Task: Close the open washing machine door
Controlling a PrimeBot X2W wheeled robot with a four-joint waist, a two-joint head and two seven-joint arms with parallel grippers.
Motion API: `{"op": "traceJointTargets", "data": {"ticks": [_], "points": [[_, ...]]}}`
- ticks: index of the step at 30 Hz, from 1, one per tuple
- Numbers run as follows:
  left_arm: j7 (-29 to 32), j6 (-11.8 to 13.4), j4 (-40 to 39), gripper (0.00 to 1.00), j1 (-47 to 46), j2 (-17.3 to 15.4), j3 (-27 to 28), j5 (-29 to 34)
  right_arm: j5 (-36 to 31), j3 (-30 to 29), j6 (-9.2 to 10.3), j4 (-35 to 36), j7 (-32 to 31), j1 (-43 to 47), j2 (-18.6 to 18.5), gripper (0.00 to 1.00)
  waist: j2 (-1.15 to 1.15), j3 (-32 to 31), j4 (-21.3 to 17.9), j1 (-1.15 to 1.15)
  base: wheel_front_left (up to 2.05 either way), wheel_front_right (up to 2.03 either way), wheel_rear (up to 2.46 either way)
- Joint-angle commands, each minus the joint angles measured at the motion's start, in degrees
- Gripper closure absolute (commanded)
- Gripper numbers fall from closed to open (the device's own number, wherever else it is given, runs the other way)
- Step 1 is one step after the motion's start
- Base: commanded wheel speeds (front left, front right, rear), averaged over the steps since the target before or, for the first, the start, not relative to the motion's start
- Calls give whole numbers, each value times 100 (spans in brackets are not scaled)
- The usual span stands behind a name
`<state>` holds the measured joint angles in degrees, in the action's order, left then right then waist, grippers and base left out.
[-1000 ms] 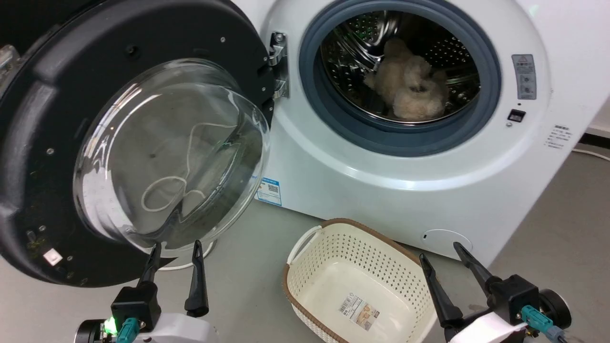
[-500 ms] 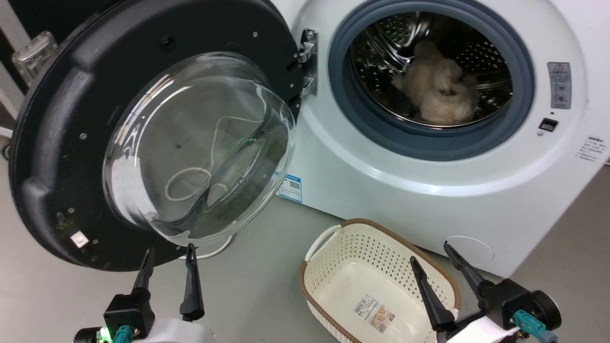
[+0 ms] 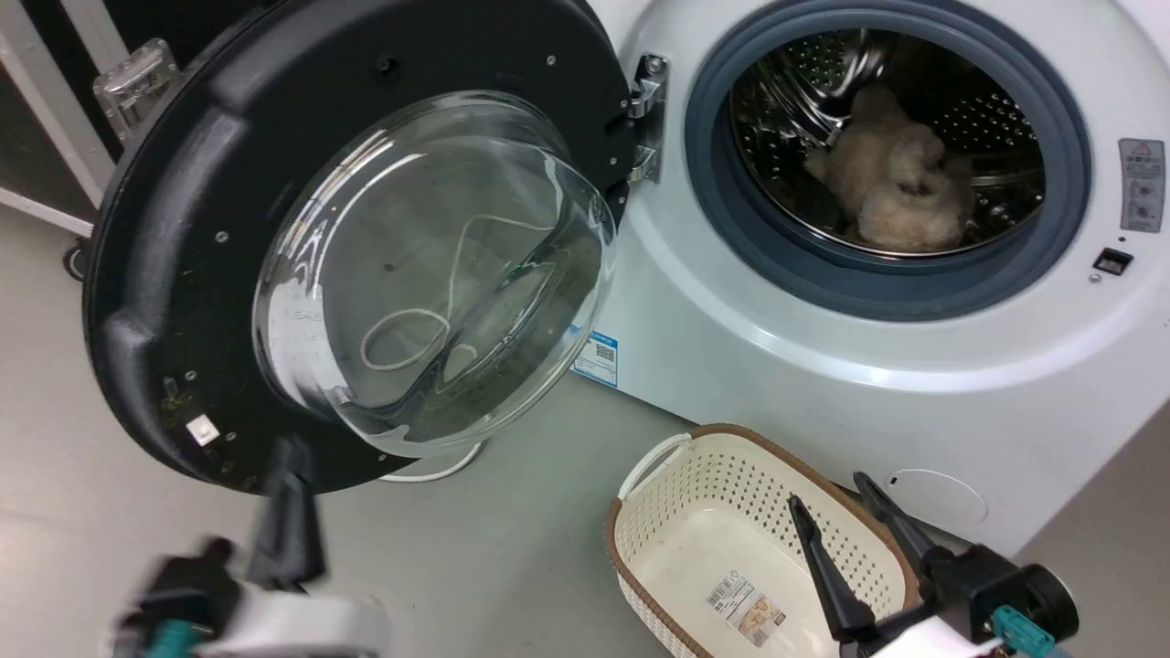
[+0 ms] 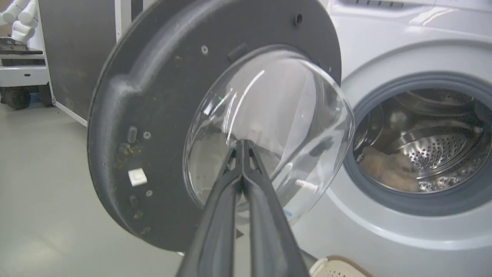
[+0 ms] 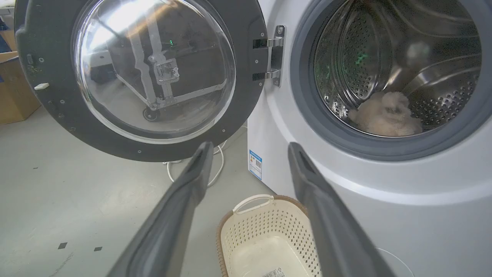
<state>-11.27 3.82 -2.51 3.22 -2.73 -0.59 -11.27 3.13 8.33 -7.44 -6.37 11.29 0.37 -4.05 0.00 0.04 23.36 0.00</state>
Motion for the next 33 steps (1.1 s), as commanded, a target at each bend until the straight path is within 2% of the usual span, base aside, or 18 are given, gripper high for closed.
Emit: {"op": "traceJointTargets", "data": {"ticks": [1, 4, 7, 9, 12, 19, 23, 27, 29, 33], "points": [[-70, -49, -218, 100, -178, -12, 140, -165, 51, -17, -4, -11, 70, 102, 7, 0, 0, -9, 49, 0, 0, 0, 0], [-106, -101, -577, 100, -452, -12, 599, -537, 51, -36, -4, 7, 105, 197, 21, 0, 0, -1, 113, 0, 0, 0, 0], [-118, -326, -566, 100, -802, -107, 1049, -1106, 29, -42, -4, 26, 141, 250, 24, 0, 0, 50, 112, 0, 0, 0, 0], [78, -418, -474, 100, -1126, -344, 1351, -1529, 28, -29, -4, 26, 165, 232, -5, 0, 0, 131, 72, 0, 0, 0, 0], [604, -419, -200, 100, -1717, -713, 1808, -2270, 145, 1, -4, -26, 201, 156, -60, 0, 0, 266, -16, 0, 0, 0, 0], [1713, 14, 1145, 100, -3009, -1551, 2842, -3742, 287, 103, -4, -134, 284, -5, -250, 0, 0, 537, -232, 0, 0, 0, 0], [2389, 349, 2038, 100, -3593, -1863, 3405, -4641, 356, 171, -4, -192, 331, -35, -327, 0, 0, 624, -341, 0, 0, 0, 0], [3344, 719, 2800, 100, -3946, -2046, 3647, -5388, 402, 193, -5, -229, 371, -53, -392, 0, 0, 691, -385, 0, 0, 0, 0], [3723, 761, 3032, 100, -3924, -2137, 3553, -5461, 409, 205, -5, -235, 371, -61, -410, 0, 0, 701, -426, 0, 0, 0, 0], [4348, 627, 3236, 100, -3806, -2230, 3370, -5593, 421, 204, -5, -234, 371, -66, -421, 0, 0, 699, -484, 0, 0, 0, 0]]}}
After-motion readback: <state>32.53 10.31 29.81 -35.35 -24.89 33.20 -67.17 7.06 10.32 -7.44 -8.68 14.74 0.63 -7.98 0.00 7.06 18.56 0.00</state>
